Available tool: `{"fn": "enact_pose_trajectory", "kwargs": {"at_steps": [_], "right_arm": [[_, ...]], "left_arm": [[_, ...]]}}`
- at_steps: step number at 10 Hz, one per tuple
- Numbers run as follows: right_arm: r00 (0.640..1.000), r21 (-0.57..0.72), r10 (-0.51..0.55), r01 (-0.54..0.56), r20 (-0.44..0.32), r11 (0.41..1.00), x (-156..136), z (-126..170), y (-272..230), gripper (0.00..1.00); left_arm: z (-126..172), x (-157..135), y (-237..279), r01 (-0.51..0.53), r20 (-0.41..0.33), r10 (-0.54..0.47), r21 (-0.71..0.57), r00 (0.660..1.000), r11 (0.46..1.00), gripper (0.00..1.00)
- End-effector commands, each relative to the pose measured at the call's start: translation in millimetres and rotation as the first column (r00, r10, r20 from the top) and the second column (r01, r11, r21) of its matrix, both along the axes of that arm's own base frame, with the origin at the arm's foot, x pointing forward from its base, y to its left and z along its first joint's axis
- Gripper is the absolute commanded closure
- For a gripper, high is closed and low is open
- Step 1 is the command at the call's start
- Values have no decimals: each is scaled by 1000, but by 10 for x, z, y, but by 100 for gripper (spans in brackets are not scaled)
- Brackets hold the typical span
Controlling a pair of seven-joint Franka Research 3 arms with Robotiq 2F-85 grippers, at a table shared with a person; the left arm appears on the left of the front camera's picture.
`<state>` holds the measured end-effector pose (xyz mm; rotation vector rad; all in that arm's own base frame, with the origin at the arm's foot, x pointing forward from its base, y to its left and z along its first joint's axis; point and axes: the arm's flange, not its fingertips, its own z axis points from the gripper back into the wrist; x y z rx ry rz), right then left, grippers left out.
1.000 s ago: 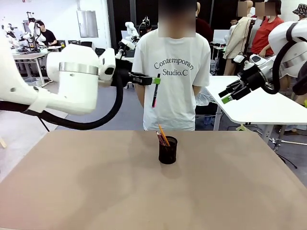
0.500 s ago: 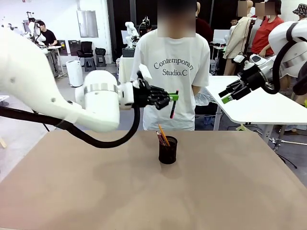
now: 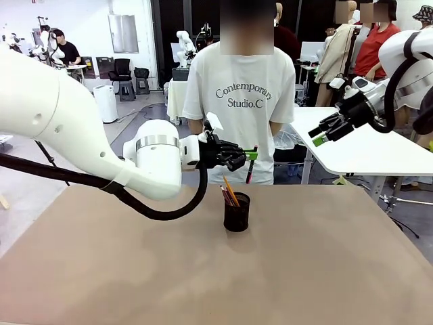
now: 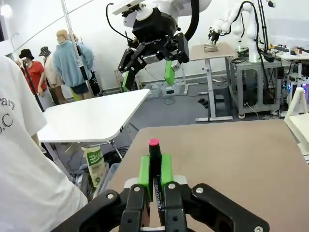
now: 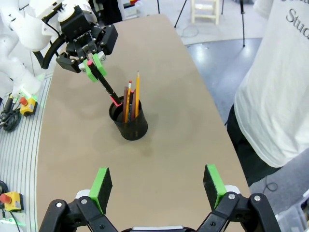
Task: Place the pens into the pen holder.
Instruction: Pick up a writing instrument from the table and place it into the Pen holder.
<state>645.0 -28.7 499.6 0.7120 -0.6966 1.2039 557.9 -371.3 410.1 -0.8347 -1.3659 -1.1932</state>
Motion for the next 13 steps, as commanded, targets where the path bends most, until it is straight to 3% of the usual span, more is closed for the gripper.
{"fn": "enact_pose_trajectory", "kwargs": {"at_steps": [1,5,11,13], "right_arm": [[1000,-2,-2,2,4,1000,-3,20,5,0],[1000,-2,-2,2,4,1000,-3,20,5,0],[1000,-2,-2,2,4,1000,-3,20,5,0],[1000,-2,-2,2,4,1000,-3,20,5,0]], "left_arm": [[67,-46,-5,5,35,-5,6,999,1000,100],[-52,45,137,-8,-33,8,-14,999,1000,100],[-367,192,109,-16,-71,15,-9,997,1000,100],[-397,222,123,-20,-91,18,-15,996,1000,63]]}}
